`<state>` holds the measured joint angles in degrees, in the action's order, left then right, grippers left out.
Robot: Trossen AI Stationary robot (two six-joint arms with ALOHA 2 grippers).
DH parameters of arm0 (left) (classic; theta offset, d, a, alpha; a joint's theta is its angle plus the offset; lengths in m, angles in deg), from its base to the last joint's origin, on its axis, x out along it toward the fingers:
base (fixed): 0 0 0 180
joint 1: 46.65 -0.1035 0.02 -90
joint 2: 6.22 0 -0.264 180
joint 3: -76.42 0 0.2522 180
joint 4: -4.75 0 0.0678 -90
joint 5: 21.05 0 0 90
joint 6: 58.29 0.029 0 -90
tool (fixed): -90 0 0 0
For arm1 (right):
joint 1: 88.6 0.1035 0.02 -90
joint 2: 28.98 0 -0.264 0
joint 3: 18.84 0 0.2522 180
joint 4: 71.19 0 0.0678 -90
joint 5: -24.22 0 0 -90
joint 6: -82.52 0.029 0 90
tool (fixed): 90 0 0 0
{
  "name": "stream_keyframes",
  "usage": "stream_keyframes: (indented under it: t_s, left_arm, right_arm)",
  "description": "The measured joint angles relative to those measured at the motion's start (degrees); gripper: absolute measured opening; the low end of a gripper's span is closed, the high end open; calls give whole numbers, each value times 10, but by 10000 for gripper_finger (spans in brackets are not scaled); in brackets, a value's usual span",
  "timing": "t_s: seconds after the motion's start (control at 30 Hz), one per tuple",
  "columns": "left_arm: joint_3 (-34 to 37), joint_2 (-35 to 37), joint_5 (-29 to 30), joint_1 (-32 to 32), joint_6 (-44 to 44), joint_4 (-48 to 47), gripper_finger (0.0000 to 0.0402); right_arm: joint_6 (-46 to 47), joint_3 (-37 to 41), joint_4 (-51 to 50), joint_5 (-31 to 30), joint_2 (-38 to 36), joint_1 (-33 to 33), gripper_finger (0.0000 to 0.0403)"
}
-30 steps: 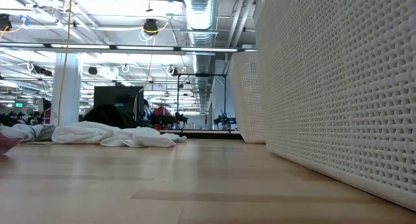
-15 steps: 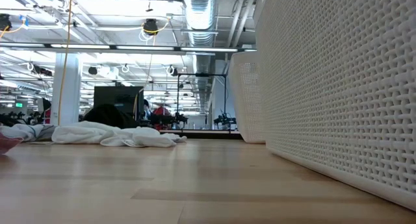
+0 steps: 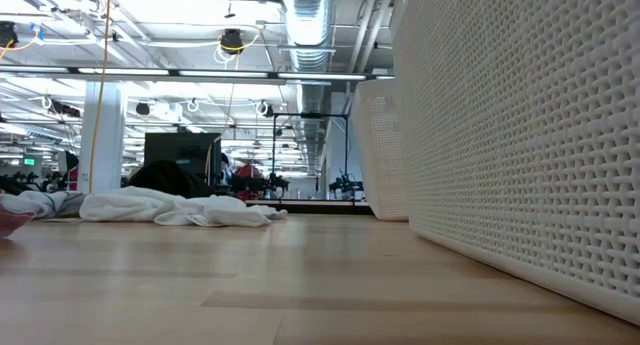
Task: Sort clothes
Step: Put the white striped sock into the top white laundry bin
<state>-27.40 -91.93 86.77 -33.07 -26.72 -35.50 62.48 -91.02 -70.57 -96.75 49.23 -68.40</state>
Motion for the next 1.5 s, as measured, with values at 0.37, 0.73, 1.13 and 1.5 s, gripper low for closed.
stream_keyframes:
  t_s: [0.37, 0.73, 1.13, 1.5]
  left_arm:
    - [0, 21, 88, 0, -27, -47, 99]
    - [0, 61, 112, 3, -148, -219, 182]
    - [70, 75, 112, 4, -221, -280, 176]
    - [154, 88, 106, 6, -243, -236, 176]
  right_arm:
    - [5, 0, -10, -72, -4, 0, 7]
    - [-3, 0, -44, -135, -63, 4, 5]
    - [-6, 0, -128, -166, -174, -20, 5]
    - [62, 0, -227, -169, -229, -119, 4]
